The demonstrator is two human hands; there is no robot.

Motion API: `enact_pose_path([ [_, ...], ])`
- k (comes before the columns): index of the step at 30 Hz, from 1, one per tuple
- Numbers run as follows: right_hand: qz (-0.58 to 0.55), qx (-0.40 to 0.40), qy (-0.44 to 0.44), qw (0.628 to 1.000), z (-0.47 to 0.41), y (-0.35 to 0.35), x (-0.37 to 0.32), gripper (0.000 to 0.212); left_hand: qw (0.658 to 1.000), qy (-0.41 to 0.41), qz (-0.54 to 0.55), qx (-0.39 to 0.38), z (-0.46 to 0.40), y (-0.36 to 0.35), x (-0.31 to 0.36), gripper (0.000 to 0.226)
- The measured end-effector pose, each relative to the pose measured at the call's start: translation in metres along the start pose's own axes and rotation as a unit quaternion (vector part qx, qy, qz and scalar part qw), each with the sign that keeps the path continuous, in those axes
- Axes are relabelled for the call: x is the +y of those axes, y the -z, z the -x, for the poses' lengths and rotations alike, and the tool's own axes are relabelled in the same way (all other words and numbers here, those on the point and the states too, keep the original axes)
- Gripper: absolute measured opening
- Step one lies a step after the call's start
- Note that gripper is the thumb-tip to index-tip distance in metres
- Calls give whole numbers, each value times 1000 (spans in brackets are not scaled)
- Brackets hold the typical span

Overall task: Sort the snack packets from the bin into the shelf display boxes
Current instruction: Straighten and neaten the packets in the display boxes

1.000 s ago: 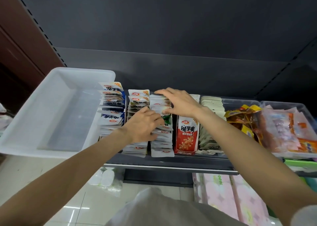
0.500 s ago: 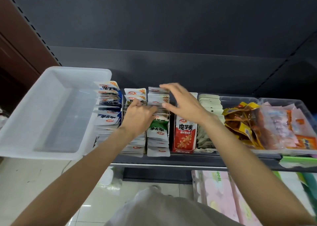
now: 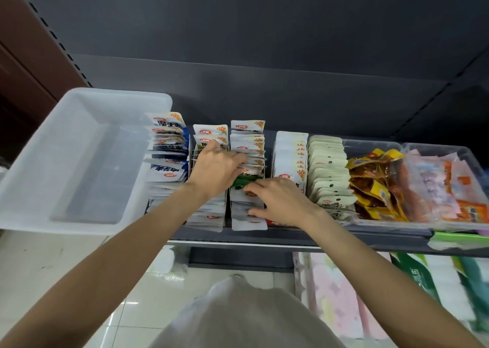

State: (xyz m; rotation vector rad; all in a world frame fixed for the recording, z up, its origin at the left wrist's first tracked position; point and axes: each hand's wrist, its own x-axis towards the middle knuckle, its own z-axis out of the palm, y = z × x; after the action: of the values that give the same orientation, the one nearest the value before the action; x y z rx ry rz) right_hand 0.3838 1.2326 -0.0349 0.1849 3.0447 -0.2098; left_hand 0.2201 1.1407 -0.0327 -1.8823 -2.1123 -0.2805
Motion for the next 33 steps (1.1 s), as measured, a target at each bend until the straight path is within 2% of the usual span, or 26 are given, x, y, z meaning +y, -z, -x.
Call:
enact_pose_path([
  [2, -35, -11, -9, 999, -1, 2, 0, 44, 1000, 0, -2, -3, 0, -1, -1, 17],
  [6, 92, -30, 7, 995, -7, 0, -2, 44, 1000, -3, 0, 0, 1, -4, -3, 16],
  [10, 156, 3, 23, 988, -14, -6, -10, 21, 1000, -12, 8, 16, 1, -7, -3, 15],
  [14, 155, 51, -4, 987, -17, -14, -10, 30, 997, -31, 18, 63, 4, -9, -2, 25],
  [17, 156, 85, -29, 984, -17, -10, -8, 32, 995, -59, 24, 76, 7, -11, -6, 16],
  [21, 88, 162, -80, 980, -20, -6, -3, 33, 992, -88, 61, 72, 11, -11, -13, 2],
  [25, 6, 208, -93, 974, -22, -13, -2, 22, 992, -74, 84, 55, 16, -6, -15, 40],
  [27, -64, 224, -104, 967, -19, -16, -2, 11, 994, -71, 69, 49, 16, -9, -11, 38],
  [30, -155, 234, -113, 953, -7, -8, -4, 18, 995, -47, 74, 41, 15, -13, -8, 32],
  [33, -176, 262, -115, 942, 20, 2, -7, 21, 995, -29, 89, 37, 10, -10, -6, 32],
])
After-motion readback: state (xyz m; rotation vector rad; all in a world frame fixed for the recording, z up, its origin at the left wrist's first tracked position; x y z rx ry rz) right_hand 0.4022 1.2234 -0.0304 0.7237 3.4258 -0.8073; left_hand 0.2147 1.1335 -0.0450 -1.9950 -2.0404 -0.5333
